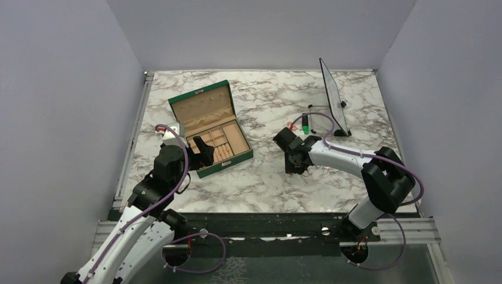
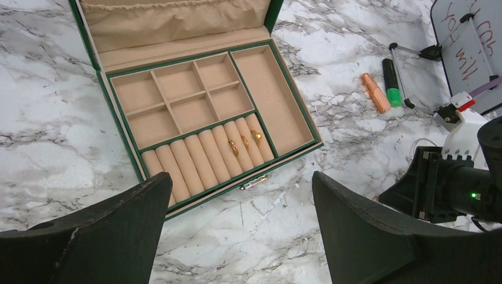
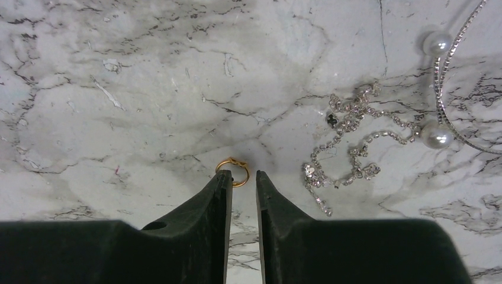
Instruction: Organize the mixed jewelry
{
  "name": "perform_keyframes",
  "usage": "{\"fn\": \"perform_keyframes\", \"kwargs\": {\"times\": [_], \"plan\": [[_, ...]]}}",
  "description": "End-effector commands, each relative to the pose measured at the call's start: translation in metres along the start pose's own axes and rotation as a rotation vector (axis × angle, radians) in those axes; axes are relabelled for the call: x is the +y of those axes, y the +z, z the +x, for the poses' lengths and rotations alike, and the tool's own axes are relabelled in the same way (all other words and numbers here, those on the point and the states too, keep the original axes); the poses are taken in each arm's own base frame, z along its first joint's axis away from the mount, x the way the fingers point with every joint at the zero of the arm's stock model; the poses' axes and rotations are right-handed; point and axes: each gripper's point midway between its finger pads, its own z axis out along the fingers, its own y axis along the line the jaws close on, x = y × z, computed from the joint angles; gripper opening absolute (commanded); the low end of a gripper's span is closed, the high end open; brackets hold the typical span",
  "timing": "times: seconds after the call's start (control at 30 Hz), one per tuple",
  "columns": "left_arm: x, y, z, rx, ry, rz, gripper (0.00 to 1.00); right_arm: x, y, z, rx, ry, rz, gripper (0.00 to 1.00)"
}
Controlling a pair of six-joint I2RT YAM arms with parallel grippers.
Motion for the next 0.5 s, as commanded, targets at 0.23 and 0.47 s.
{"fn": "perform_keyframes", "kwargs": {"times": [0.23,0.47], "plan": [[-0.003,0.002,-0.003,-0.015,0.001,0.018,0.89,-0.001,0.011,0.007,0.023,-0.048,-0.011,0.25],[-0.003,0.001,-0.002,-0.016,-0.002,0.02,0.89,-0.003,0.025,0.004,-0.003,-0.065,0.002,0.26]]}}
